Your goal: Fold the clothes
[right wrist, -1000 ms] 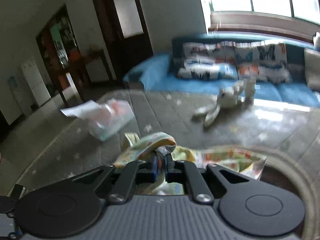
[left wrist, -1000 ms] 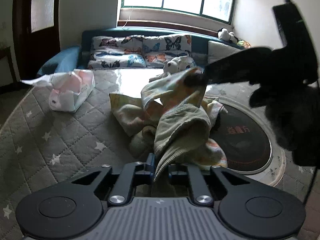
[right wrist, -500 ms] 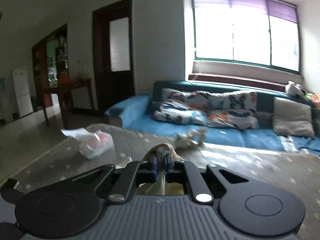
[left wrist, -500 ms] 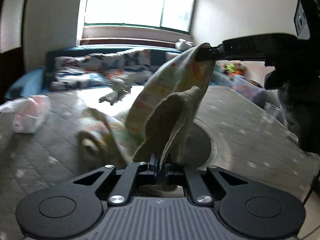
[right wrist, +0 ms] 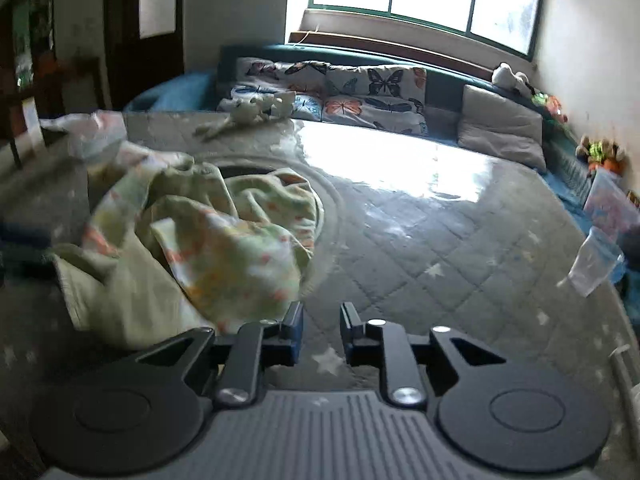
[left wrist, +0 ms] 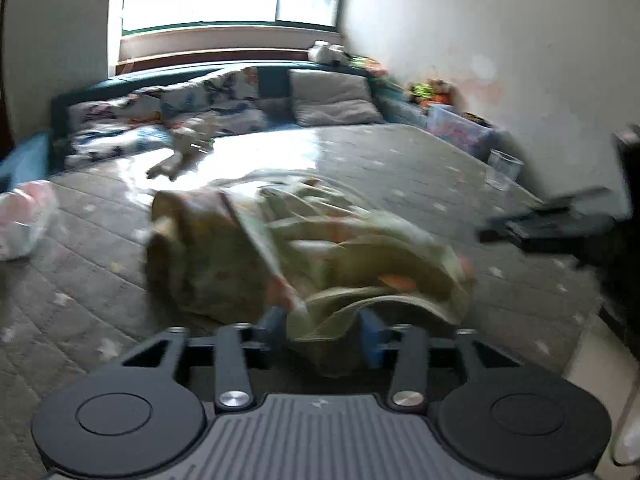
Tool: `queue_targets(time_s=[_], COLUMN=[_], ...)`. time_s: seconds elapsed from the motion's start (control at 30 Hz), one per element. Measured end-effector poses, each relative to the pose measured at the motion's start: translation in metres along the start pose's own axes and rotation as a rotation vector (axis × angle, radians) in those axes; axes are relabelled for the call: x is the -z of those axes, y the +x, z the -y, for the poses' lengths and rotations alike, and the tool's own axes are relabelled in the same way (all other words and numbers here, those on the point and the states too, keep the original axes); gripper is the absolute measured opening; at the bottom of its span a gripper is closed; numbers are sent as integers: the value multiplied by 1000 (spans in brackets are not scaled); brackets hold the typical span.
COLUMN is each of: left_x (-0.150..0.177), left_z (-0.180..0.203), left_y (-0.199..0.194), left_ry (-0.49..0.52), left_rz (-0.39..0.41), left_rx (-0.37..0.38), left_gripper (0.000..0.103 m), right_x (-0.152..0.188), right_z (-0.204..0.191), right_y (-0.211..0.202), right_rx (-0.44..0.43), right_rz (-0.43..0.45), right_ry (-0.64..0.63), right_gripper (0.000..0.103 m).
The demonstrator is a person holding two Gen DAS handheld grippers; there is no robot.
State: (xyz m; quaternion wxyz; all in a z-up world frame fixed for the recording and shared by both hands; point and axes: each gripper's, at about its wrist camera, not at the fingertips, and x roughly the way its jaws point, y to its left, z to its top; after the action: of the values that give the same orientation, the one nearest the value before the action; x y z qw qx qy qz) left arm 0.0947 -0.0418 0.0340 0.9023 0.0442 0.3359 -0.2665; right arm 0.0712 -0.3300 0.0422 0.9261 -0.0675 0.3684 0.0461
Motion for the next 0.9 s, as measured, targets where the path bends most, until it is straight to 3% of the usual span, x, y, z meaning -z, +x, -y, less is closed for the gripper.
queue_targets(time_s=[0.1, 0.33, 0.5, 0.57, 0.63, 0.67, 0.77, 0.9], left_x=[-10, -36, -54, -57, -59, -58, -54, -45], left_z=[-11, -23, -25, -23, -22, -24, -34, -45], left_y=[-1, 26, 64, 78, 91, 96, 100, 80], left_ry=[-10, -58, -77, -53, -39, -41, -68, -105], left_rz=[24, 12, -41, -63, -87, -101, -112, -78], left_rx=[-9, -144, -156, -186, -211, -219, -225, -229], left_gripper=[78, 77, 62, 46, 32, 20, 8, 5], right_x=[-3, -23, -35, -36, -38, -40, -44, -45], right_z=[-3, -60, -104, -114, -116, -113, -90, -49], right_y=[-4, 26, 70, 83, 93, 95, 82, 50], right_rx=[-20, -212, -269, -254, -222, -211, -181, -95], right_rz=[6, 31, 3, 6, 22, 34, 89, 177], right_ry=[-33, -161, -238, -260, -260, -240, -174, -80], right_gripper=[31, 33, 33, 31, 20, 7, 3, 2])
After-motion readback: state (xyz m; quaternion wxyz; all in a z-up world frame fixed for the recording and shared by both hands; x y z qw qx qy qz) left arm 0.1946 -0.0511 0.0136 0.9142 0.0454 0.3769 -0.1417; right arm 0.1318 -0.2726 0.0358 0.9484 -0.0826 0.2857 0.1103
